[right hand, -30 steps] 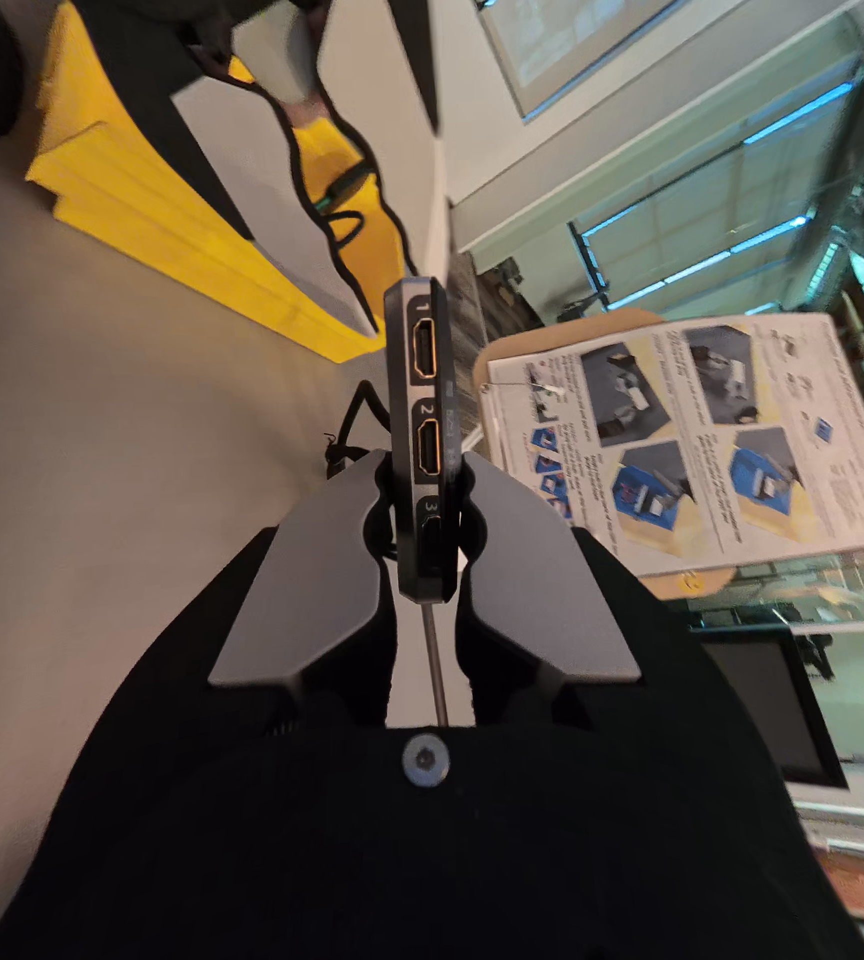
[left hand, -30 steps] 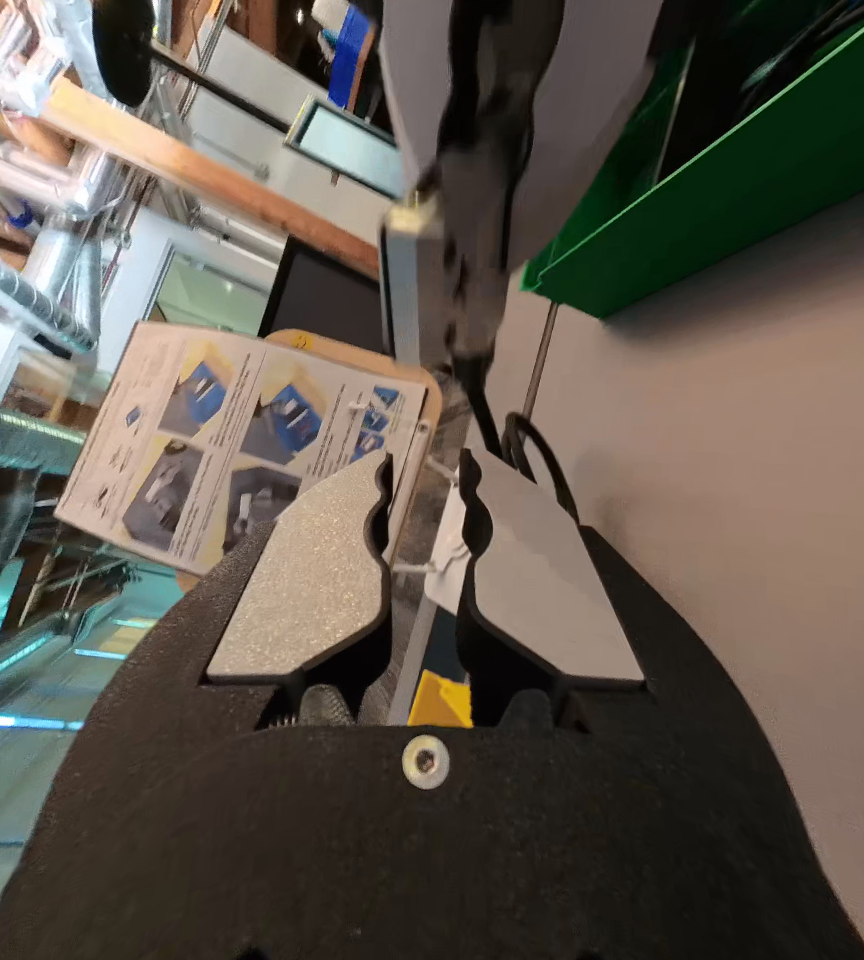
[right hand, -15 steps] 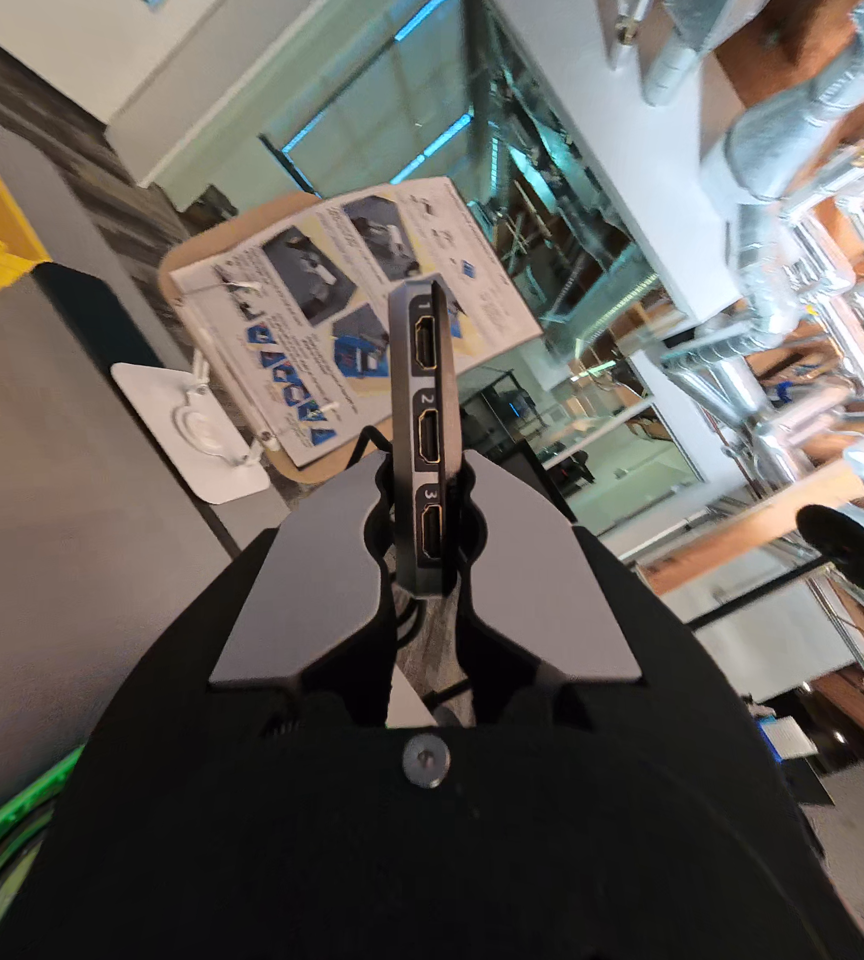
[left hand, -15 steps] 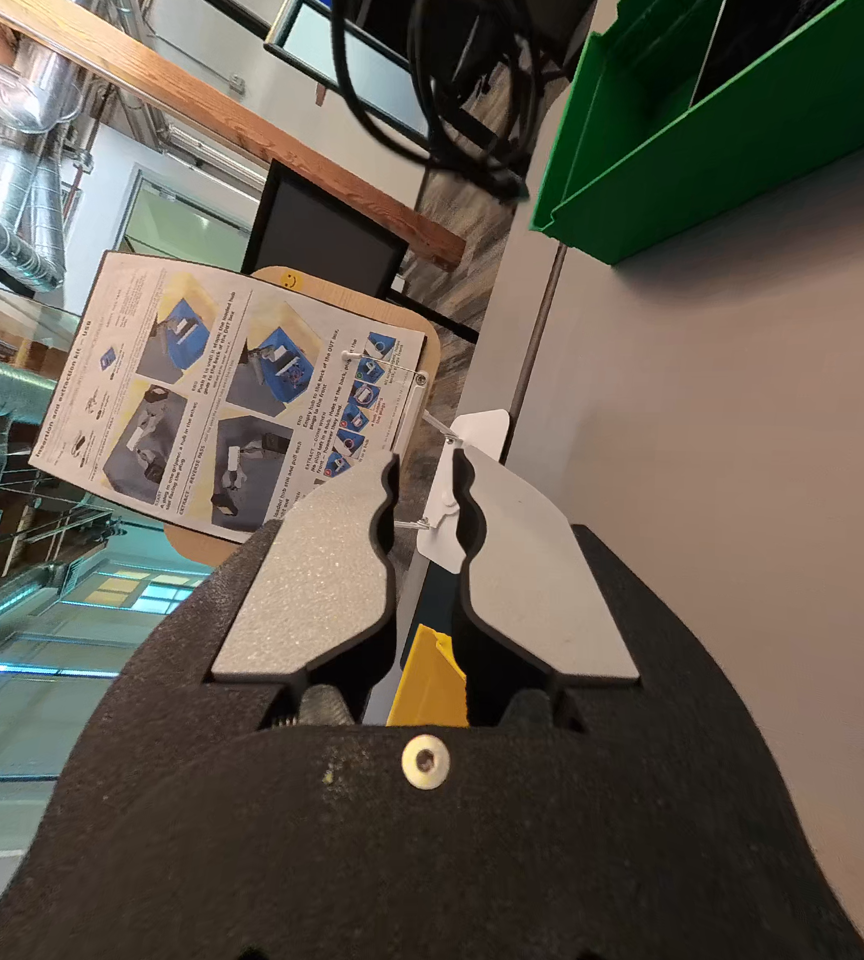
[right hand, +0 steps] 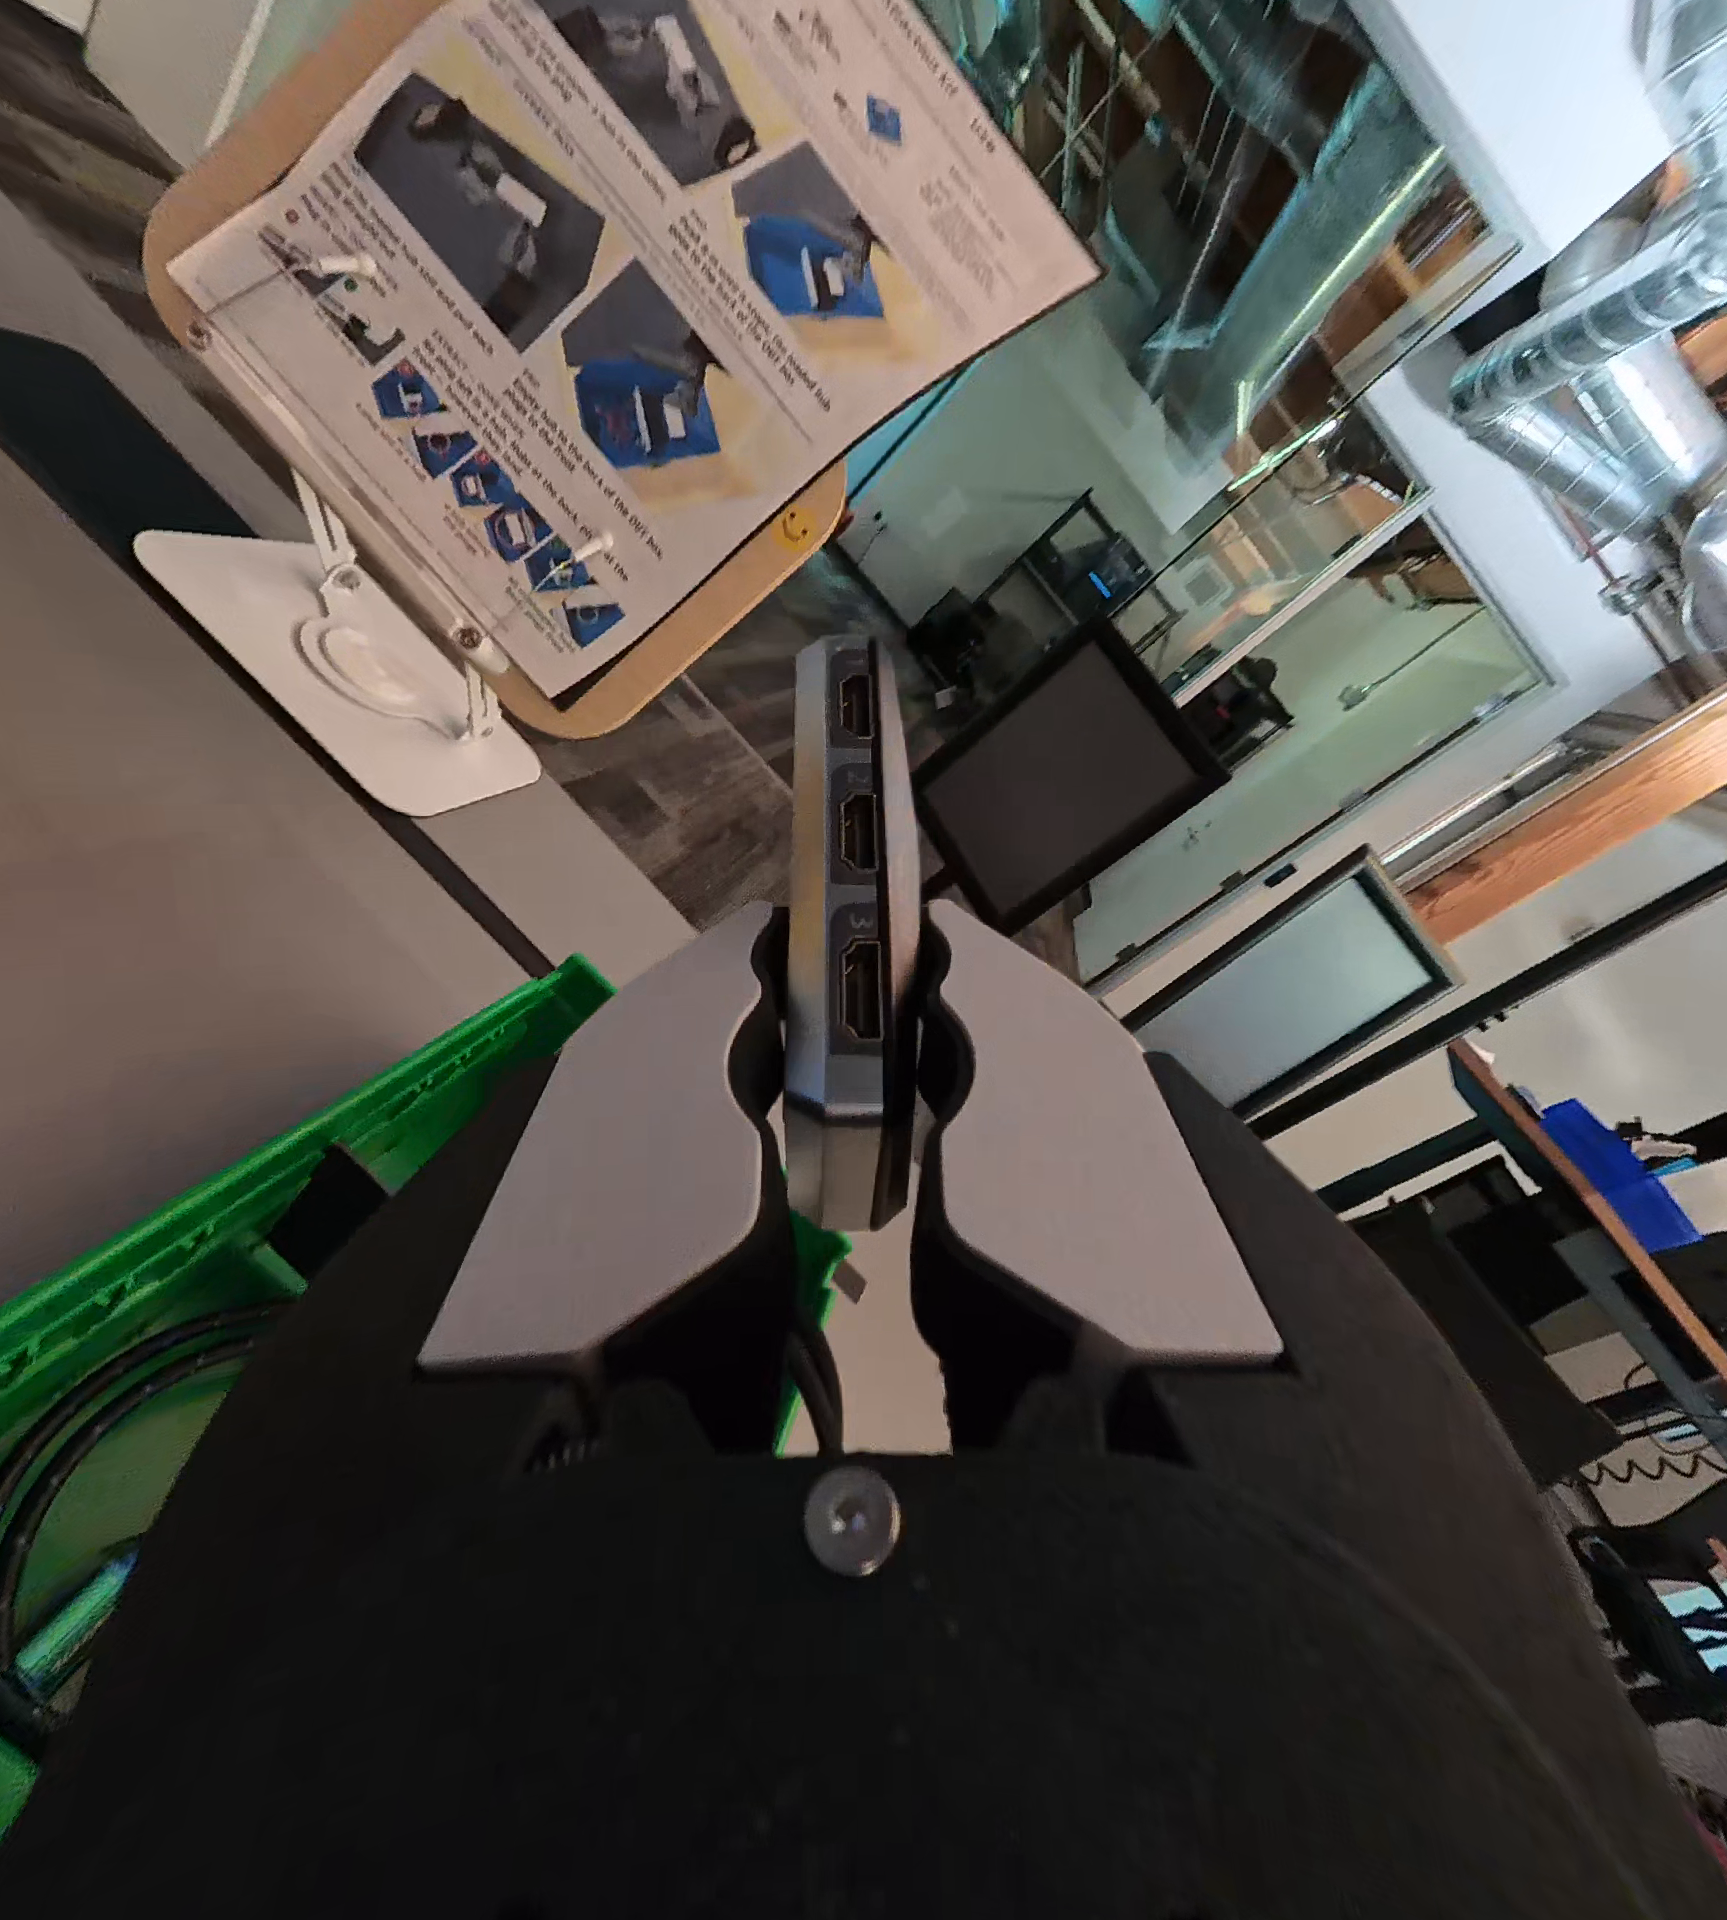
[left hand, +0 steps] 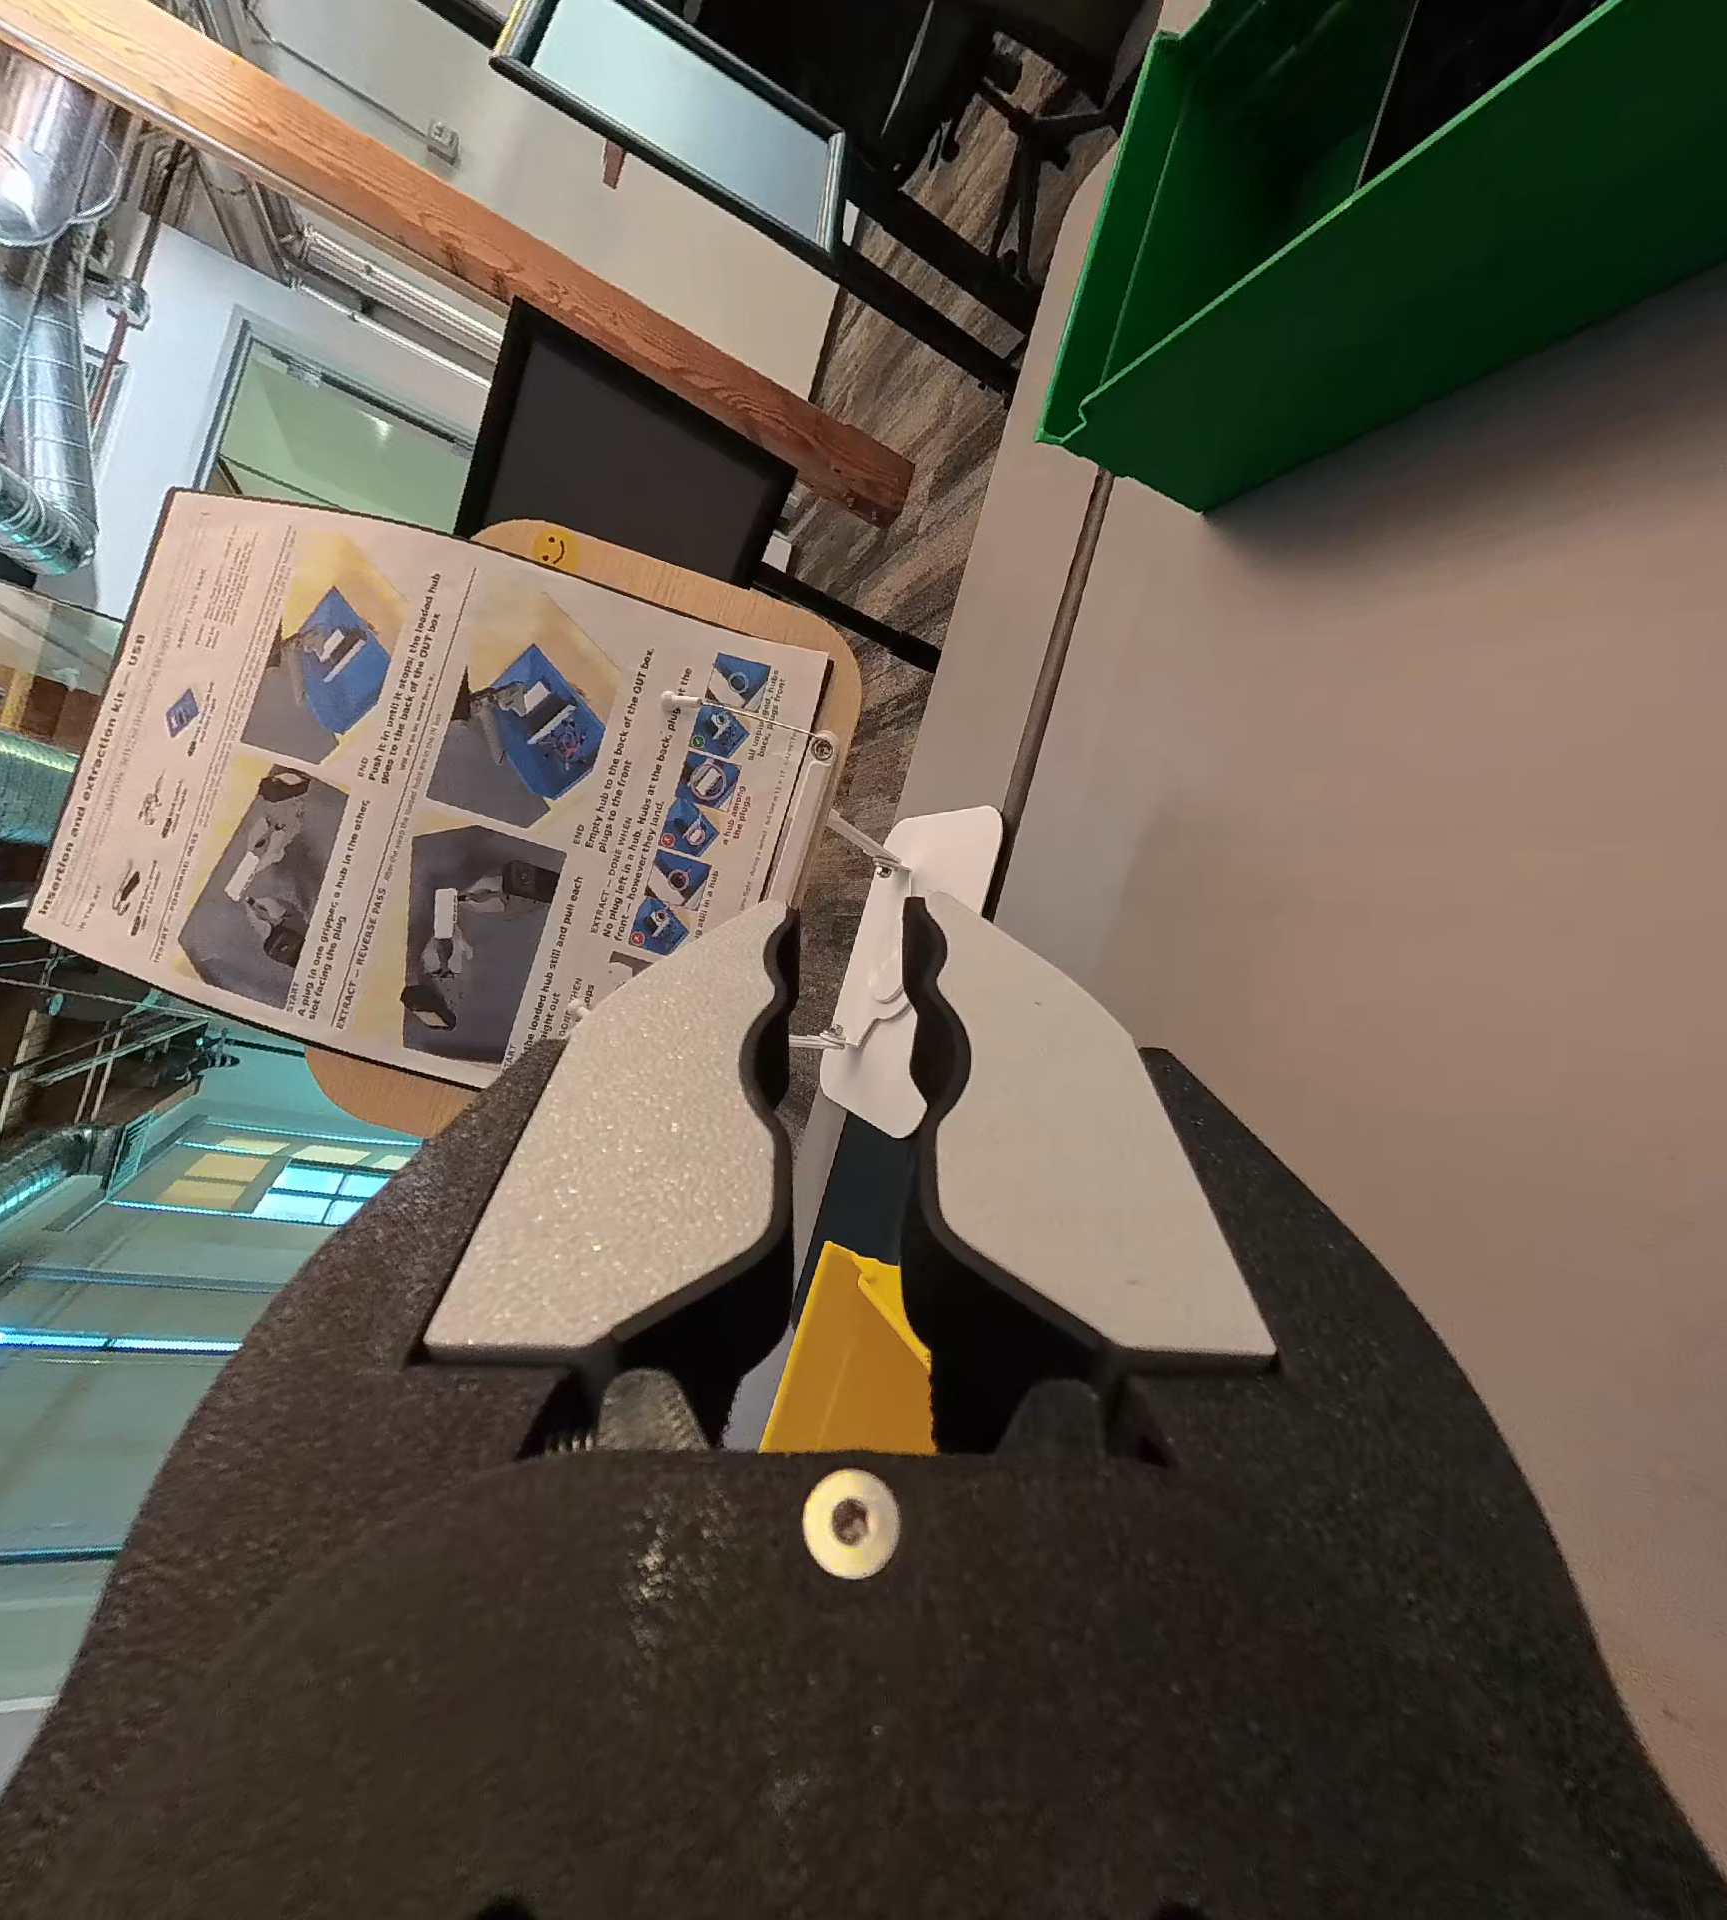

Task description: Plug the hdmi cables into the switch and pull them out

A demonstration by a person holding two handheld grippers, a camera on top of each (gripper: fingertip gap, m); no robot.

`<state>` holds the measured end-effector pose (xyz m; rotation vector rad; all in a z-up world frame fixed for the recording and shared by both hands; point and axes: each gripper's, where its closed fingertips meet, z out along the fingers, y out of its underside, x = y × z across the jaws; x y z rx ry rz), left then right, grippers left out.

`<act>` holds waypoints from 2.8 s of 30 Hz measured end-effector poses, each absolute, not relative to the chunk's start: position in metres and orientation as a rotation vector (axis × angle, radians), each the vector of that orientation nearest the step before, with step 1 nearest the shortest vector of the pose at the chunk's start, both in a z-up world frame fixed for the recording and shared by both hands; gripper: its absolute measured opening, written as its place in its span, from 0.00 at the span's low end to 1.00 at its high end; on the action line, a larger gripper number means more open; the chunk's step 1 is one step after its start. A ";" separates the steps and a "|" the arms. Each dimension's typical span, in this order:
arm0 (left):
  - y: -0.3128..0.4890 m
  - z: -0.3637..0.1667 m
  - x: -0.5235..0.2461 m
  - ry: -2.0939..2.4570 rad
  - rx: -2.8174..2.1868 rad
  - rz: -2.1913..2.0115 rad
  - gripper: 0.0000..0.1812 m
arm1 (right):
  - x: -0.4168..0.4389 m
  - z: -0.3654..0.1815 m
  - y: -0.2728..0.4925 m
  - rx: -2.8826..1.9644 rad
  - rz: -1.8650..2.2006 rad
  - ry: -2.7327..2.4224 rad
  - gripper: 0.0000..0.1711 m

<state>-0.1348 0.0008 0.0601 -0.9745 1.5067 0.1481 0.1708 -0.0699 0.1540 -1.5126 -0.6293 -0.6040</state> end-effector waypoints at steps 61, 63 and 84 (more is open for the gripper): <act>0.046 0.061 -0.214 1.474 -1.304 0.307 0.08 | 0.264 -0.004 0.012 -2.112 -0.032 -0.195 0.17; 0.059 0.053 -0.261 1.437 -1.526 0.307 0.08 | 0.247 0.022 0.011 -2.033 -0.041 -0.242 0.17; 0.191 -0.047 -0.318 1.385 -1.683 0.457 0.20 | 0.162 0.027 0.022 -2.037 -0.181 -0.628 0.19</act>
